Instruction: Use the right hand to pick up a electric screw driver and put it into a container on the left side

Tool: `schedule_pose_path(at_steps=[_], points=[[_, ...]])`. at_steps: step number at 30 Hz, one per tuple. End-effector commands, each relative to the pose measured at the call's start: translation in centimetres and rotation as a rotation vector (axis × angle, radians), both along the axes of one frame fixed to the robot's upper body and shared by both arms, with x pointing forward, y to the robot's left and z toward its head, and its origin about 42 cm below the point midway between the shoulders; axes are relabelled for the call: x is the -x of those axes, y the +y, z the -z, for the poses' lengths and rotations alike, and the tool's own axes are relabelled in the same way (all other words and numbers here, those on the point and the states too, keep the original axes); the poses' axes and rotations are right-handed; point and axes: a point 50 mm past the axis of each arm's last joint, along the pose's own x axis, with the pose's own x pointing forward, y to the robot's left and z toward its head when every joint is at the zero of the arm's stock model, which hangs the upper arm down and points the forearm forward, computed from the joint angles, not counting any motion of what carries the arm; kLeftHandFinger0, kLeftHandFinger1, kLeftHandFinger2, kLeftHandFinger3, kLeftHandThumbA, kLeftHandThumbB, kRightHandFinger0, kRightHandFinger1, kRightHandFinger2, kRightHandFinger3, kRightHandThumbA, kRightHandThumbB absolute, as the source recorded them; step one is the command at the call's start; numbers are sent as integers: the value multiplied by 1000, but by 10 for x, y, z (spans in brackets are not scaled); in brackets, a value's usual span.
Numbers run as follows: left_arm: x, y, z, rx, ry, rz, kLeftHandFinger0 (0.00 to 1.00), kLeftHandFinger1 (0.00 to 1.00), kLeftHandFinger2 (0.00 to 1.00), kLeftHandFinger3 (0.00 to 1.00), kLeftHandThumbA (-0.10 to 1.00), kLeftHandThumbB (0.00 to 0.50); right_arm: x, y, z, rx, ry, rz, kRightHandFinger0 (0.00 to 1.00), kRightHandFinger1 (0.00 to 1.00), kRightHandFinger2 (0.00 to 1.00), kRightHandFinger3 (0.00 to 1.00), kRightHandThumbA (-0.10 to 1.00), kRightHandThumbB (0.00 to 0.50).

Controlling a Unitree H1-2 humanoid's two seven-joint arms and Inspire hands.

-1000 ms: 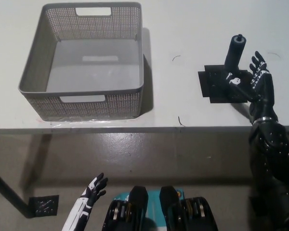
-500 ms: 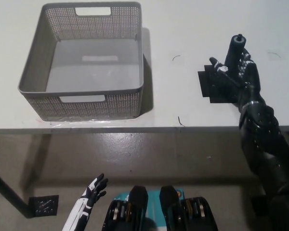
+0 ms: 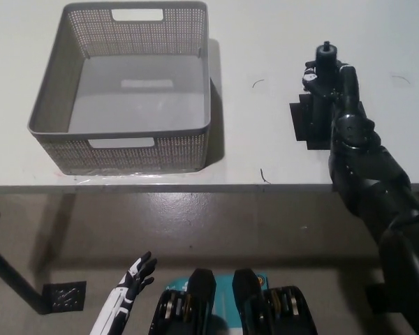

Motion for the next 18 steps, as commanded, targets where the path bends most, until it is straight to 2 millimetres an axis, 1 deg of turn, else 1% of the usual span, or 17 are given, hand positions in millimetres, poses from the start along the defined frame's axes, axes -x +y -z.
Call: schedule_pose_path(at_steps=[1,3,4,5,6,9,10,11,14,16,17,18], points=[[-9,5,-15,-22,-80,21,1000,1000,1000,1000,1000,301,-7,8,-25,78,-64,26,0,51,309,141,-29,230],[-9,6,-15,-24,-81,20,1000,1000,1000,1000,1000,296,-6,7,-22,89,-67,32,0,76,351,143,-32,227],[-9,6,-15,-20,-75,19,1000,1000,1000,1000,1000,307,-6,6,-22,92,-67,37,0,80,366,149,-38,221],[-9,7,-15,-16,-70,17,1000,1000,1000,1000,1000,309,-6,7,-22,94,-66,38,0,78,367,150,-40,220],[-9,7,-15,-18,-71,15,1000,1000,1000,1000,1000,301,-6,6,-23,92,-68,39,0,63,353,133,-40,204],[-8,7,-14,-19,-68,11,1000,1000,1000,1000,1000,298,-6,7,-23,92,-72,42,0,48,344,134,-34,195],[-7,7,-13,-23,-69,10,1000,1000,1000,1000,1000,292,-6,6,-22,92,-74,44,0,24,324,124,-30,184],[-6,6,-12,-23,-68,10,1000,1000,1000,1000,1000,288,-6,6,-22,84,-72,48,0,32,335,150,-32,180],[-3,6,-9,-8,-58,10,1000,1000,1000,1000,1000,283,-5,5,-20,70,-78,58,0,21,334,154,-43,166],[-2,6,-8,-10,-57,9,1000,1000,1000,1000,1000,282,-5,6,-22,54,-89,67,0,22,342,170,-51,168],[-1,7,-8,-18,-59,9,1000,1000,1000,1000,1000,275,-6,9,-26,33,-110,69,0,31,360,240,-51,165],[-1,7,-8,-19,-59,8,1000,1000,1000,1000,1000,275,-6,9,-27,30,-113,68,0,29,368,196,-31,162]])
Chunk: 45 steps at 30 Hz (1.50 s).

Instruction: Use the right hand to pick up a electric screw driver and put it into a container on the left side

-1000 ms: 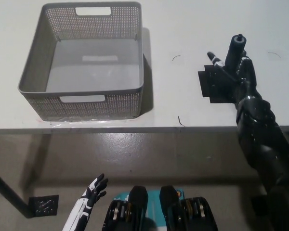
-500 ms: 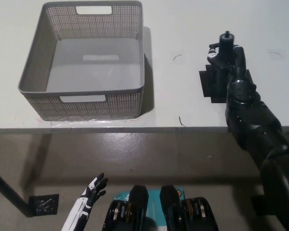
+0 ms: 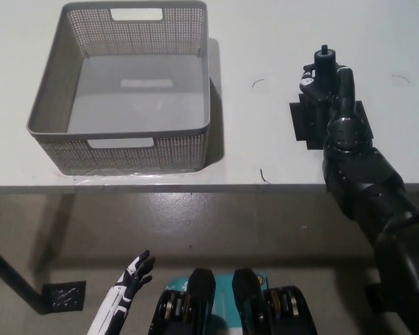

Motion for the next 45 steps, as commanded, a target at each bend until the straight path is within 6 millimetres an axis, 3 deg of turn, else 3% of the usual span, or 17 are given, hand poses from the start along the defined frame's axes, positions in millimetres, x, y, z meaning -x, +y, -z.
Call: schedule_pose_path(at_steps=[1,2,4,6,7,8,10,12,15,17,21,24,29,33,40,42,45], points=[[0,4,-7,-11,-56,8,1000,1000,1000,1000,1000,273,-9,7,-36,-30,-150,26,1,39,370,221,-59,164],[-1,4,-8,-9,-53,7,1000,1000,1000,1000,1000,280,-12,12,-48,-40,-192,17,0,3,265,35,-97,153],[-2,4,-8,-10,-54,6,1000,1000,1000,1000,1000,278,-14,19,-63,-47,-237,-3,0,0,261,14,-100,127],[-2,4,-8,-10,-55,4,1000,1000,1000,1000,1000,281,-17,28,-81,-41,-287,-24,0,22,376,216,-100,114],[-2,4,-7,-8,-53,5,1000,1000,1000,1000,1000,276,-17,33,-93,-16,-336,-35,0,43,436,400,-100,112],[-1,4,-7,-7,-53,5,1000,1000,1000,1000,1000,275,-17,36,-100,-6,-364,-37,0,46,442,432,-100,115],[0,4,-6,-7,-48,1,1000,1000,1000,1000,1000,275,-15,45,-113,-14,-403,-34,0,81,468,462,-100,127],[2,4,-4,-6,-40,-1,1000,1000,1000,1000,1000,283,-14,53,-123,-11,-428,-39,0,117,484,388,-100,155],[3,4,-4,-13,-41,-1,1000,1000,1000,1000,1000,273,-10,63,-135,-4,-484,-79,0,145,500,366,-100,129],[4,4,-3,-11,-36,-1,1000,1000,1000,1000,1000,279,-6,74,-147,-5,-513,-113,0,187,552,468,-100,106],[6,4,-3,-7,-28,1,1000,1000,1000,1000,1000,285,1,88,-159,-30,-536,-138,0,180,564,535,-100,126],[7,4,-2,-4,-20,4,1000,1000,1000,1000,1000,298,8,108,-176,-41,-556,-182,0,150,563,574,-100,93],[13,5,2,-22,-8,8,1000,1000,1000,1000,1000,304,21,144,-199,-52,-587,-226,0,152,570,575,-100,99],[17,2,4,-24,-2,13,1000,1000,1000,1000,1000,280,32,176,-214,-67,-608,-281,0,1,324,425,-100,91],[24,-1,7,-32,9,22,1000,1000,1000,1000,1000,280,56,225,-225,-94,-612,-350,0,0,351,460,-100,94],[26,-2,8,-34,11,27,1000,1000,1000,1000,1000,291,65,243,-226,-114,-611,-372,0,0,289,378,-100,109],[28,-2,11,-43,24,40,1000,1000,1000,1000,1000,310,73,257,-223,-129,-607,-387,0,0,321,382,-100,110]])
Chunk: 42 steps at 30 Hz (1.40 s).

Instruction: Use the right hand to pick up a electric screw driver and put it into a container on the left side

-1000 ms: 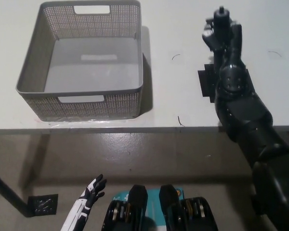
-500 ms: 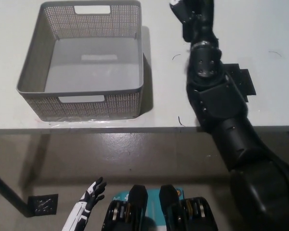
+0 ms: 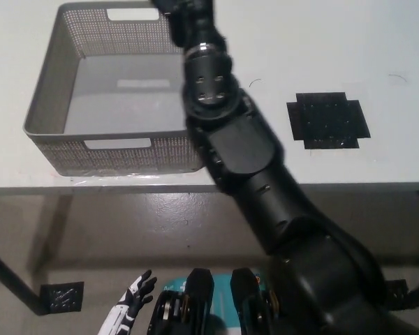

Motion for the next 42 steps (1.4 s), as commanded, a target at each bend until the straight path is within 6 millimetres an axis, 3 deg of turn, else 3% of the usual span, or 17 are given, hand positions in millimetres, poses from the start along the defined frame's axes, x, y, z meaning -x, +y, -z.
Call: schedule_pose_path(at_steps=[1,8,12,24,26,32,34,37,38,39,40,41,42], points=[[5,-3,-3,-17,-31,36,1000,1000,1000,1000,1000,321,21,31,-50,-26,-129,-34,0,0,330,391,-100,112],[7,-8,-3,-26,-27,56,1000,1000,1000,1000,1000,322,30,52,-39,-19,-73,-78,0,0,363,413,-100,93],[7,-8,-5,-23,-29,61,1000,1000,1000,1000,1000,327,25,54,-14,12,-23,-83,0,0,375,432,-100,97],[2,-9,-10,-39,-29,82,1000,1000,1000,1000,1000,357,1,32,60,85,164,-59,0,0,419,377,-100,90],[1,-9,-12,-40,-30,86,1000,1000,1000,1000,1000,356,0,31,65,93,167,-57,0,0,375,315,-100,102],[0,-10,-13,-43,-22,96,1000,1000,1000,1000,1000,374,2,27,85,105,202,-42,0,3,440,326,-100,102],[0,-10,-14,-39,-22,100,1000,1000,1000,1000,1000,373,2,25,89,100,202,-38,0,1,429,247,-100,109],[-1,-11,-14,-28,-19,104,1000,1000,1000,1000,1000,378,0,20,93,78,206,-45,0,32,441,211,-50,131],[-1,-10,-14,-24,-20,110,1000,1000,1000,1000,1000,377,-1,18,93,70,210,-46,38,170,560,355,70,152],[-1,-10,-14,-24,-18,111,1000,1000,1000,1000,1000,377,-1,16,94,60,211,-51,51,194,574,376,133,156],[-1,-11,-14,-25,-20,112,1000,1000,1000,1000,1000,370,-2,15,95,61,201,-64,177,358,677,487,256,182],[-2,-11,-15,-28,-21,113,1000,1000,1000,1000,1000,363,-3,13,95,60,190,-102,518,699,967,804,369,211],[-3,-11,-16,-35,-24,116,1000,1000,1000,1000,1000,357,-4,11,95,64,180,-128,688,879,1000,941,429,259]])
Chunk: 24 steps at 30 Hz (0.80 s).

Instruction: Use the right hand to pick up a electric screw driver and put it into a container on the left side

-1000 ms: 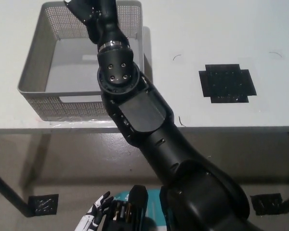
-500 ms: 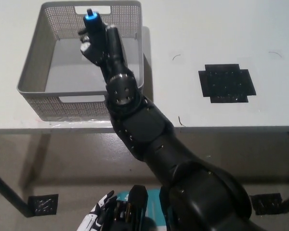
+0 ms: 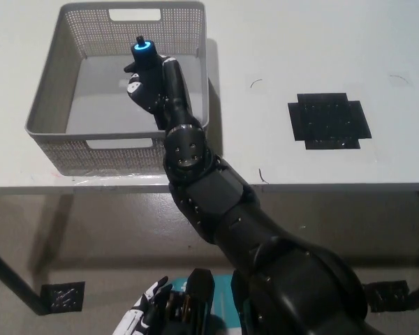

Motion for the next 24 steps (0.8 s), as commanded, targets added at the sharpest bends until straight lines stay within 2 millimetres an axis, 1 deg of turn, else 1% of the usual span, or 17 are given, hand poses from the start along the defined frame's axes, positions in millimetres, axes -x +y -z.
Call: schedule_pose_path(at_steps=[1,2,3,4,5,6,7,8,10,12,16,20,23,24], points=[[-7,2,-11,-9,-32,32,1000,1000,1000,1000,1000,357,-8,-3,-27,-69,-125,-95,744,867,1000,953,474,260],[-7,2,-10,-6,-33,33,1000,1000,1000,1000,1000,349,-9,-5,-26,-25,-130,-129,1000,1000,1000,1000,631,329],[-7,2,-10,-16,-38,38,1000,1000,1000,1000,1000,340,-11,-7,-25,-9,-118,-177,1000,1000,1000,1000,721,392],[-7,2,-9,-15,-38,36,1000,1000,1000,1000,1000,340,-12,-8,-25,-1,-108,-199,1000,1000,1000,1000,750,426],[-6,2,-9,-10,-34,39,1000,1000,1000,1000,1000,369,-14,-11,-22,38,-110,-224,1000,1000,1000,1000,859,490],[-6,2,-8,-8,-32,40,1000,1000,1000,1000,1000,383,-14,-12,-22,72,-117,-228,1000,1000,1000,1000,896,500],[-6,1,-8,-7,-30,40,1000,1000,1000,1000,1000,386,-14,-13,-22,83,-120,-228,1000,1000,1000,1000,904,500],[-5,1,-8,-8,-27,40,1000,1000,1000,1000,1000,389,-15,-13,-22,98,-124,-231,1000,1000,1000,1000,962,500],[-5,2,-8,-2,-24,40,1000,1000,1000,1000,1000,370,-15,-14,-23,109,-124,-232,1000,1000,1000,1000,1000,500],[-5,2,-7,6,-19,37,1000,1000,1000,1000,1000,350,-16,-16,-24,111,-126,-228,1000,1000,1000,1000,1000,500],[-6,1,-8,8,-20,41,1000,1000,1000,1000,1000,339,-19,-21,-26,119,-142,-211,1000,1000,1000,1000,1000,500],[-4,1,-6,9,-18,49,1000,1000,1000,1000,1000,328,-24,-37,-33,113,-178,-190,1000,1000,1000,1000,1000,500],[-3,1,-6,7,-9,53,1000,1000,1000,1000,1000,338,-27,-49,-41,104,-210,-161,1000,1000,1000,1000,1000,500],[-3,2,-6,6,-8,52,1000,1000,1000,1000,1000,349,-27,-56,-45,81,-225,-161,1000,1000,1000,1000,1000,500]])
